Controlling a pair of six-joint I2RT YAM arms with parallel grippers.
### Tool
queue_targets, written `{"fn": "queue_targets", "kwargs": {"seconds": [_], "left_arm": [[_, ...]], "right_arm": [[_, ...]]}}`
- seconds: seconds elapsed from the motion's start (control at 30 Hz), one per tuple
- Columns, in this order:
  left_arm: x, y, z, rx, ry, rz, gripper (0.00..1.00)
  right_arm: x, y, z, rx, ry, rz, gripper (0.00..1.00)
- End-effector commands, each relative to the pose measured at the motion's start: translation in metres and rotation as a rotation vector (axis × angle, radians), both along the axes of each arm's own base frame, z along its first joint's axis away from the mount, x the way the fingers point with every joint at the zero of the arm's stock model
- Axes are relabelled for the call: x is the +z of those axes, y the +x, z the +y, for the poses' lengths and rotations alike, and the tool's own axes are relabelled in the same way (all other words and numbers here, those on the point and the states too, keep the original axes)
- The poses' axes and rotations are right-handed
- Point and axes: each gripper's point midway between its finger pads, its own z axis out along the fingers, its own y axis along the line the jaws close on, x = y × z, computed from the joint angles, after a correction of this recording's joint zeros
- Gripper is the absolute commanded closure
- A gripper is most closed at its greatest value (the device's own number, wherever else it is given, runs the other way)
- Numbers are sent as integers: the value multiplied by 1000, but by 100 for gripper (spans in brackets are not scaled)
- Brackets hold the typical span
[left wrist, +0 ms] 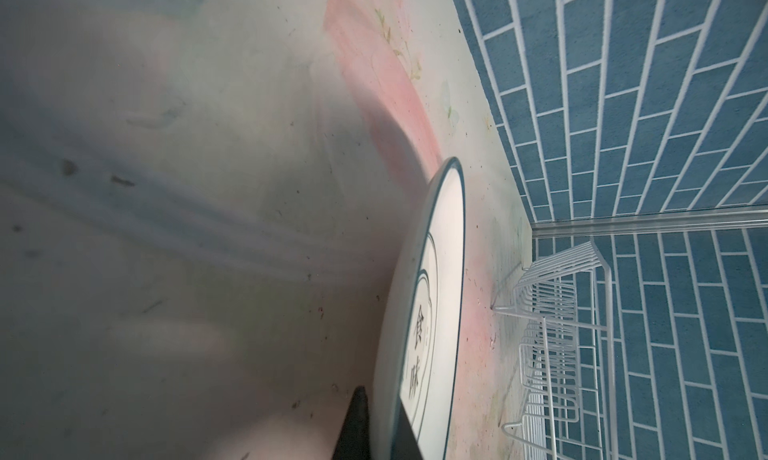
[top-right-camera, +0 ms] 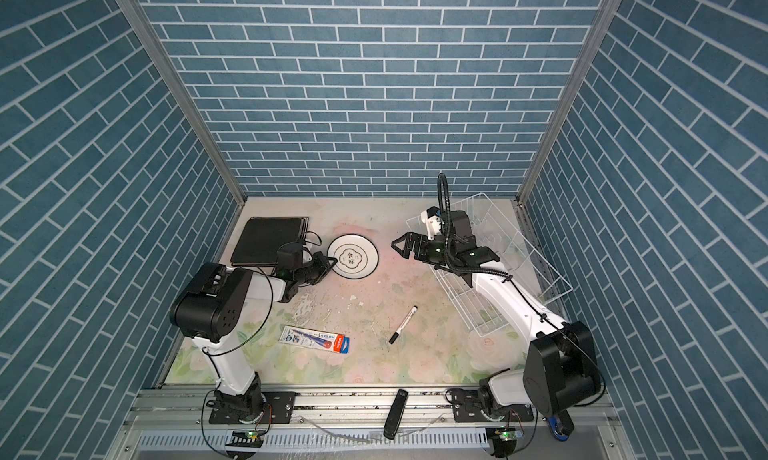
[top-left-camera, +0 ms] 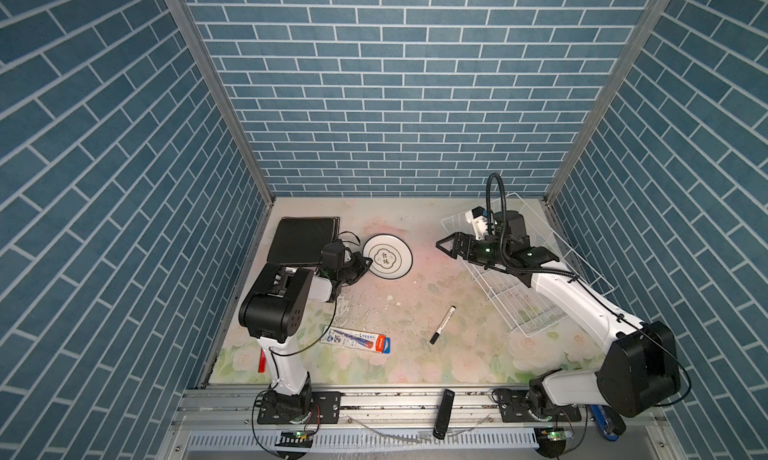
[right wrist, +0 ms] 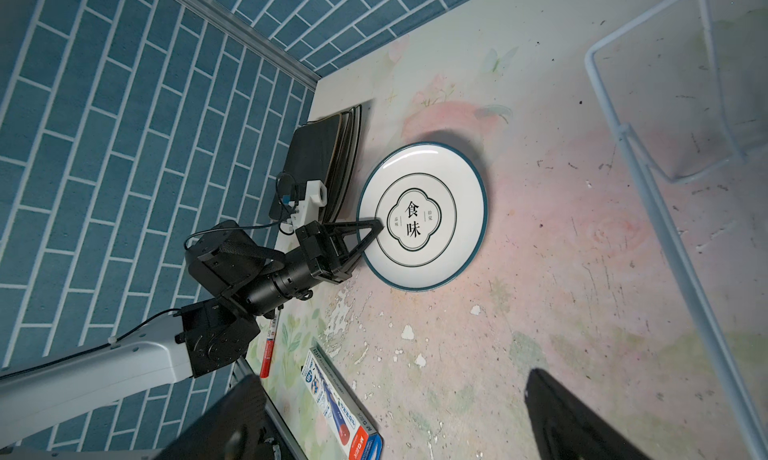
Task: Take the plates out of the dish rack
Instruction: 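Lower the white plate flat onto the table with the left gripper and release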
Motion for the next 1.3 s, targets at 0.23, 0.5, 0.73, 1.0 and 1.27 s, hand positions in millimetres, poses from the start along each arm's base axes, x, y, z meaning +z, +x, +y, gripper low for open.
{"fn": "queue_targets", "kwargs": {"seconds": [0.23, 0.5, 0.73, 1.0, 1.27], "left_arm": [[0, 9, 4, 4, 14, -11, 83], [-4, 5, 11, 12, 53, 16, 46], [-8, -1, 25, 31, 168, 58, 8], [0, -10, 39, 67, 241, 63, 0], [46, -22, 53, 59, 368, -77, 0]], "right_arm": [[13, 3, -4, 5, -28, -72, 1], [17, 3, -9, -13, -41, -95, 1], [17, 2, -13, -26, -59, -103, 1], [13, -1, -32, -86, -135, -140, 1], [2, 0, -95, -316, -354, -252, 1]]}}
